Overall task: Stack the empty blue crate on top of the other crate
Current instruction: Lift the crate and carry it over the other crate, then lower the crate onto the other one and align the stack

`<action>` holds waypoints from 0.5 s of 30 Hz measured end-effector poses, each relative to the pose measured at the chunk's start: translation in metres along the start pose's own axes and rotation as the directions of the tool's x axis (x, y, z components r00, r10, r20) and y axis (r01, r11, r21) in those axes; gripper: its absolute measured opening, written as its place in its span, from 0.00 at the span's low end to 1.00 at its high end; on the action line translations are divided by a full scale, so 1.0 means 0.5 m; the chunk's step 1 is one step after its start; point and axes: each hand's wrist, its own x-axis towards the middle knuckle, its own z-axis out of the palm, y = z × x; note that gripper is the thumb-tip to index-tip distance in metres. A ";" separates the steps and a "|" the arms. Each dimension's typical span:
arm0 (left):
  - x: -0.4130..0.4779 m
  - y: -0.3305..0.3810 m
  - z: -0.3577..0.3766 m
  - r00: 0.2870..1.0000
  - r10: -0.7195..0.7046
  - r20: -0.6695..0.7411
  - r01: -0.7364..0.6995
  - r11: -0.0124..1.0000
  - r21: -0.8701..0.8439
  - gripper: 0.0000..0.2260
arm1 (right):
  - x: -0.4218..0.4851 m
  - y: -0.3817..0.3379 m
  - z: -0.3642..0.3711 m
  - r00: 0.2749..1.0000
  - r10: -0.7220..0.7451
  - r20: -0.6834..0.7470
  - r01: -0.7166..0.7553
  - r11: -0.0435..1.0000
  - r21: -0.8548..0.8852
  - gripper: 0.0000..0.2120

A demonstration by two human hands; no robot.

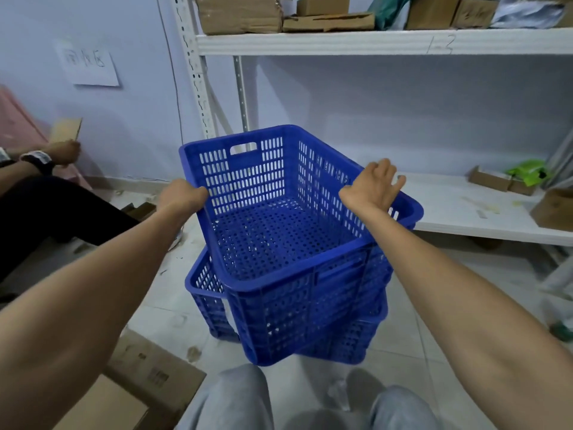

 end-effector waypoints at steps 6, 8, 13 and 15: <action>0.037 -0.009 -0.022 0.951 0.310 -0.004 -0.297 0.914 0.275 0.17 | -0.062 -0.146 0.002 0.965 -0.209 0.158 0.203 0.978 0.055 0.30; 0.063 -0.030 -0.031 0.903 0.424 0.071 -0.417 0.825 0.380 0.22 | -0.088 -0.209 0.001 0.940 -0.275 0.201 0.253 0.959 0.128 0.30; 0.096 -0.061 -0.047 0.808 0.532 0.251 -0.559 0.561 0.610 0.35 | -0.177 -0.367 -0.005 0.791 -0.408 0.456 0.260 0.899 0.354 0.45; 0.099 -0.063 -0.045 0.771 0.576 0.272 -0.587 0.475 0.656 0.36 | -0.218 -0.412 -0.009 0.692 -0.482 0.538 0.314 0.871 0.378 0.44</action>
